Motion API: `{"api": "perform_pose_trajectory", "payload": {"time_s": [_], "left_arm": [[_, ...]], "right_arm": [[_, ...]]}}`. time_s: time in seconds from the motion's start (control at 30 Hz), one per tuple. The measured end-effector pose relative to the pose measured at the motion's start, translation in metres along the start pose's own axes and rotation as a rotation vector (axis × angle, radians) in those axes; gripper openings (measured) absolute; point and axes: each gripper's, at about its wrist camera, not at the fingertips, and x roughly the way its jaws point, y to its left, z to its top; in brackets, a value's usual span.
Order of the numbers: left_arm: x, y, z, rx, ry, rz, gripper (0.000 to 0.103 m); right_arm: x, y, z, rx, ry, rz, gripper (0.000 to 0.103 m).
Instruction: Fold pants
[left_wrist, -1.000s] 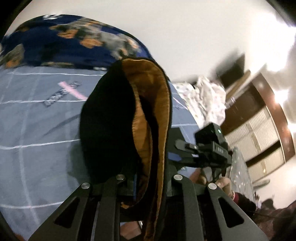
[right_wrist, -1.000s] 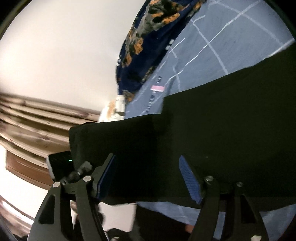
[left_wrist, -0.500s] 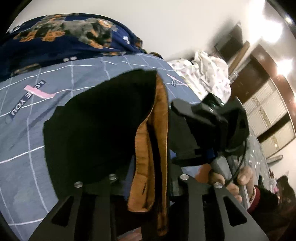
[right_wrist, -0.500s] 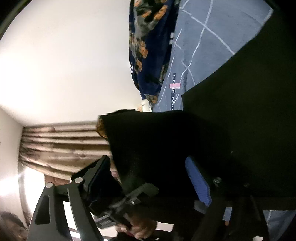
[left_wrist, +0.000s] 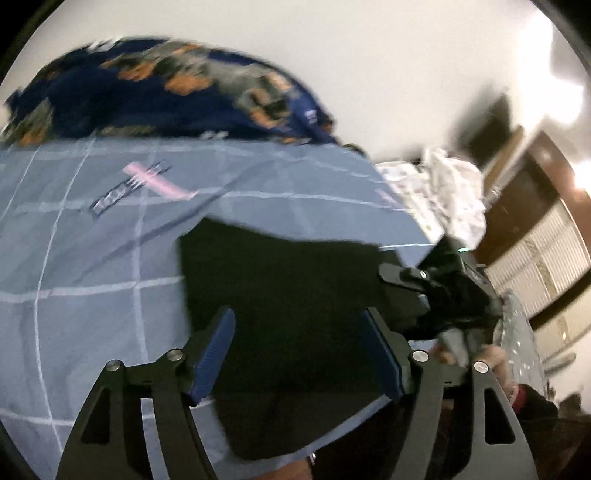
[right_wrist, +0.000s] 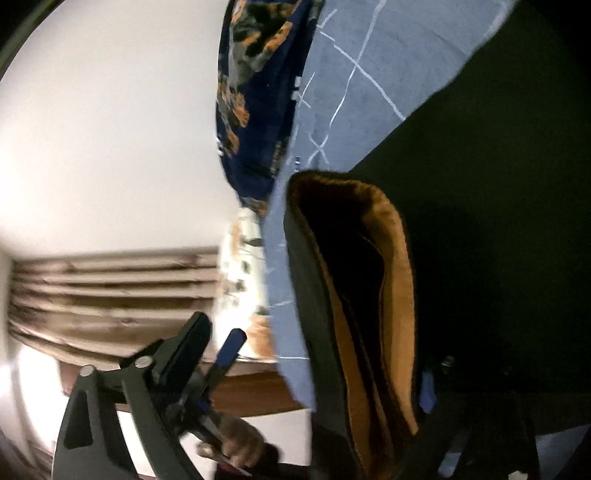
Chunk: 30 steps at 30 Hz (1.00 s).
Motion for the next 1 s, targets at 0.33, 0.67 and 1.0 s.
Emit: {"api": "perform_pose_trajectory", "payload": {"time_s": [0.33,0.67,1.0], "left_arm": [[0.011,0.01,-0.018,-0.002,0.043,0.052,0.071],[0.034,-0.032,-0.016,0.122,0.103,0.024,0.073],[0.083,-0.054,-0.01,0.146,0.199,0.022,0.073]], "right_arm": [[-0.012,0.006,0.002,-0.061,-0.007,-0.061,0.017],[-0.109,-0.014,0.045,-0.056,-0.172,-0.082,0.017],[-0.166,-0.077,0.061,0.054,-0.267,-0.059,0.017]]}}
